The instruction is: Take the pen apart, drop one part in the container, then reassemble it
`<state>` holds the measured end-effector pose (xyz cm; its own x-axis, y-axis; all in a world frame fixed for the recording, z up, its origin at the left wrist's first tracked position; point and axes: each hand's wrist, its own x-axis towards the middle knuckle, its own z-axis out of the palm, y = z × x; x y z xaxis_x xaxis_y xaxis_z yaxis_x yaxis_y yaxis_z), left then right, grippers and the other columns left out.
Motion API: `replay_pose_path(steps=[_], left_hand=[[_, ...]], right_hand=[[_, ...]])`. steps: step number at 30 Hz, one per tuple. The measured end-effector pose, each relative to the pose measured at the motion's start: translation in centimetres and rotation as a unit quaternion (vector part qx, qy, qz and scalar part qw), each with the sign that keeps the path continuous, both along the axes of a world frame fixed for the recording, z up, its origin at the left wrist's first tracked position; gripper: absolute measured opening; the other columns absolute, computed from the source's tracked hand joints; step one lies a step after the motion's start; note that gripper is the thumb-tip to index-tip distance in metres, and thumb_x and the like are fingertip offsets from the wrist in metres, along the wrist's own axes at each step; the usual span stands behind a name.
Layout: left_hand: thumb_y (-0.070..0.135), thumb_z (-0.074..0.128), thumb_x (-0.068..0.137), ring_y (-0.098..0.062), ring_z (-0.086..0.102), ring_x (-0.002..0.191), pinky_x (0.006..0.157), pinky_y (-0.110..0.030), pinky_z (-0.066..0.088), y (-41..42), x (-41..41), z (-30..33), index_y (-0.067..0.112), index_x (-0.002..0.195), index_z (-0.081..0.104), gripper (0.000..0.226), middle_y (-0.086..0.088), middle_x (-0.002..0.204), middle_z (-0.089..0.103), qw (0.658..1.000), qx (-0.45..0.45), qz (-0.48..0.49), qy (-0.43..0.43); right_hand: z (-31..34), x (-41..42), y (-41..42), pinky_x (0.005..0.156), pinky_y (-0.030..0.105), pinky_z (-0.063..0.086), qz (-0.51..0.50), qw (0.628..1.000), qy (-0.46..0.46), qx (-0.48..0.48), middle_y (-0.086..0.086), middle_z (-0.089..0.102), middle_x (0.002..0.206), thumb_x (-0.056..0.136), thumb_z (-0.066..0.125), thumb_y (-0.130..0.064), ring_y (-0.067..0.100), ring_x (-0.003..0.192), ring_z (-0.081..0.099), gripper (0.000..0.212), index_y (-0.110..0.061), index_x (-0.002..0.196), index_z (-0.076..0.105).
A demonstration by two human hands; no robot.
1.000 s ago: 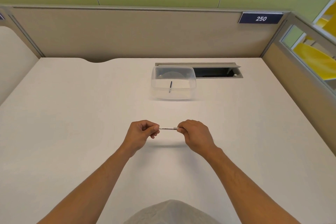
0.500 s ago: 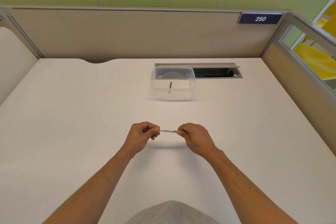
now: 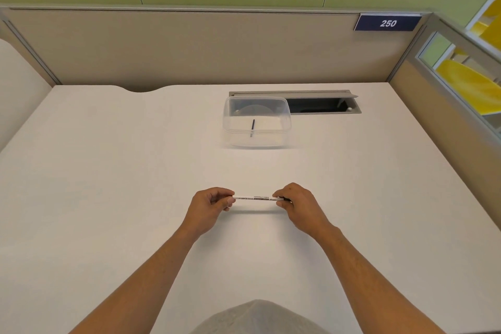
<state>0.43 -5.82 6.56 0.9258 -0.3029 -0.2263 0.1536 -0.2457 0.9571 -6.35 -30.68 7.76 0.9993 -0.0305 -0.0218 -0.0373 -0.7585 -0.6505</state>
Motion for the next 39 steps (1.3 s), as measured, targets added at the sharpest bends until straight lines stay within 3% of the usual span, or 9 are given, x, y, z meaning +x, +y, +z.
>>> replay_pose_path(steps=[2,4,8,10,14,21,25,32,39], left_hand=[[0.007,0.070,0.086,-0.004,0.064,0.066,0.071,-0.014,0.049,-0.2,0.2,-0.4,0.023,0.090,0.073,0.017,0.008,0.079,0.075,0.999,0.036,-0.015,-0.019],[0.009,0.071,0.085,0.005,0.063,0.073,0.071,-0.008,0.045,-0.4,0.5,-0.7,0.030,0.085,0.072,0.021,0.018,0.079,0.073,0.996,0.076,-0.025,-0.049],[0.009,0.071,0.084,0.008,0.060,0.083,0.070,-0.004,0.039,-1.1,1.0,-1.2,0.024,0.090,0.074,0.016,0.015,0.088,0.067,0.986,0.126,-0.022,-0.107],[0.008,0.071,0.084,0.004,0.061,0.084,0.075,-0.006,0.039,-1.6,1.4,-1.4,0.020,0.092,0.075,0.015,0.014,0.087,0.066,0.980,0.141,-0.025,-0.138],[0.010,0.070,0.086,-0.014,0.060,0.089,0.083,-0.022,0.043,-2.5,2.3,-1.8,0.018,0.096,0.075,0.014,0.009,0.088,0.066,0.971,0.172,-0.020,-0.162],[0.012,0.069,0.085,-0.025,0.060,0.093,0.083,-0.042,0.048,-3.2,3.5,-3.0,0.020,0.097,0.075,0.017,0.001,0.094,0.071,0.934,0.286,-0.017,-0.212],[0.014,0.070,0.084,-0.029,0.061,0.089,0.075,-0.039,0.048,-3.2,4.2,-3.5,0.021,0.095,0.076,0.015,-0.001,0.091,0.073,0.911,0.332,-0.028,-0.243],[0.010,0.068,0.085,-0.027,0.056,0.089,0.076,-0.028,0.038,-3.7,4.3,-4.7,0.016,0.100,0.075,0.018,-0.002,0.090,0.068,0.920,0.314,-0.010,-0.235],[0.009,0.068,0.084,-0.032,0.055,0.096,0.085,-0.036,0.043,-3.3,3.8,-5.0,0.012,0.115,0.066,0.031,-0.006,0.098,0.066,0.924,0.306,-0.014,-0.229]], right_hand=[[-0.5,0.0,-0.1,0.073,0.014,0.040,-0.011,1.000,0.003,0.001,0.000,0.058,0.091,0.090,0.059,-0.009,0.014,0.082,0.056,0.020,-0.015,0.105,0.069],[-0.8,0.1,-0.2,0.076,0.017,0.042,-0.024,1.000,0.000,0.006,0.000,0.060,0.093,0.090,0.059,-0.010,0.015,0.084,0.057,0.020,-0.015,0.107,0.068],[-1.3,0.5,-0.5,0.083,0.027,0.045,-0.064,0.998,-0.002,-0.013,-0.004,0.066,0.101,0.090,0.061,-0.020,0.014,0.095,0.057,0.021,-0.020,0.111,0.065],[-1.5,0.7,-0.7,0.082,0.027,0.044,-0.081,0.996,0.002,-0.021,-0.003,0.067,0.100,0.090,0.061,-0.020,0.014,0.097,0.055,0.022,-0.019,0.111,0.064],[-2.4,1.6,-1.2,0.086,0.027,0.043,-0.080,0.997,-0.001,-0.005,0.003,0.067,0.103,0.090,0.054,-0.005,0.020,0.101,0.055,0.024,-0.013,0.110,0.064],[-3.6,3.5,-1.3,0.083,0.024,0.040,-0.077,0.997,-0.017,-0.019,0.004,0.069,0.098,0.089,0.054,-0.002,0.021,0.098,0.054,0.023,-0.012,0.104,0.068],[-4.4,4.3,-1.2,0.080,0.024,0.039,-0.069,0.996,-0.043,-0.040,0.003,0.071,0.093,0.085,0.059,0.000,0.024,0.093,0.056,0.021,-0.011,0.099,0.070],[-5.4,4.6,-1.4,0.078,0.037,0.047,-0.049,0.993,-0.081,-0.073,0.001,0.068,0.093,0.082,0.062,-0.001,0.027,0.090,0.058,0.018,-0.011,0.095,0.070],[-5.2,4.0,-1.1,0.083,0.036,0.039,-0.074,0.990,-0.079,-0.090,0.003,0.067,0.105,0.079,0.066,-0.002,0.027,0.101,0.057,0.033,-0.011,0.110,0.065]])
